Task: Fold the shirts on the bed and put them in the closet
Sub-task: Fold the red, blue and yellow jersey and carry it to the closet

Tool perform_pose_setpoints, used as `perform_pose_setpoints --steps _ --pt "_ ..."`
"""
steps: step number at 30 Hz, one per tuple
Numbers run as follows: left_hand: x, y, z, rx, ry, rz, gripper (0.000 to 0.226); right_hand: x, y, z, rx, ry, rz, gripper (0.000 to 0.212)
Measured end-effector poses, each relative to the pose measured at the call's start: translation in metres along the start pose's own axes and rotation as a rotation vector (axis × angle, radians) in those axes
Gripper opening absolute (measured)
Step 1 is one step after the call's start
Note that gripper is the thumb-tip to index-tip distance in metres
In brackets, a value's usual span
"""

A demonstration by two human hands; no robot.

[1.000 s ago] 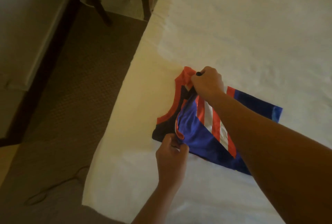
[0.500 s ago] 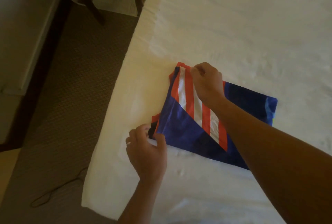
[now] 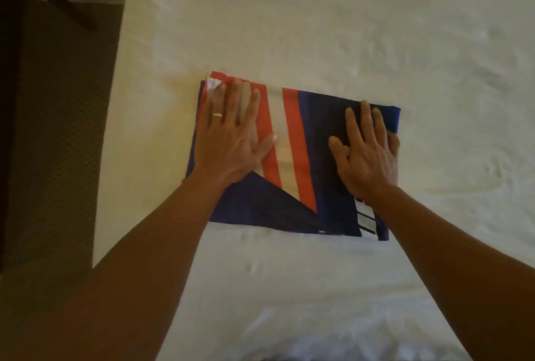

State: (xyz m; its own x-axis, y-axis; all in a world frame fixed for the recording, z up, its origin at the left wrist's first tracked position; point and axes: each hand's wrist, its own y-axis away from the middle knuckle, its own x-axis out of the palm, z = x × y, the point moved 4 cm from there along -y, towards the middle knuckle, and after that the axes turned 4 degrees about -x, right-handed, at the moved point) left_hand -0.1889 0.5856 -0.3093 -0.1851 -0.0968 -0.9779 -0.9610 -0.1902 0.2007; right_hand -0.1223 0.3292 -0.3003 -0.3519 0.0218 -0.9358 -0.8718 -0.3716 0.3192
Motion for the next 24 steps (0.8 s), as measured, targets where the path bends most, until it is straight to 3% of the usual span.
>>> perform_pose_setpoints --steps 5,11,19,24 --pt "-0.002 0.002 0.013 -0.004 -0.031 0.030 0.091 0.007 0.003 -0.018 0.003 -0.024 0.011 0.074" --pt "-0.022 0.041 -0.024 -0.005 0.046 -0.041 0.086 0.001 0.043 0.009 -0.089 -0.087 -0.093 0.071" --pt "0.007 0.101 -0.013 0.050 0.041 0.020 0.082 0.036 0.078 -0.003 -0.207 0.040 0.017 0.077" --pt "-0.019 0.081 -0.020 0.013 0.085 -0.090 0.070 -0.001 0.056 -0.003 -0.190 -0.151 -0.141 0.063"
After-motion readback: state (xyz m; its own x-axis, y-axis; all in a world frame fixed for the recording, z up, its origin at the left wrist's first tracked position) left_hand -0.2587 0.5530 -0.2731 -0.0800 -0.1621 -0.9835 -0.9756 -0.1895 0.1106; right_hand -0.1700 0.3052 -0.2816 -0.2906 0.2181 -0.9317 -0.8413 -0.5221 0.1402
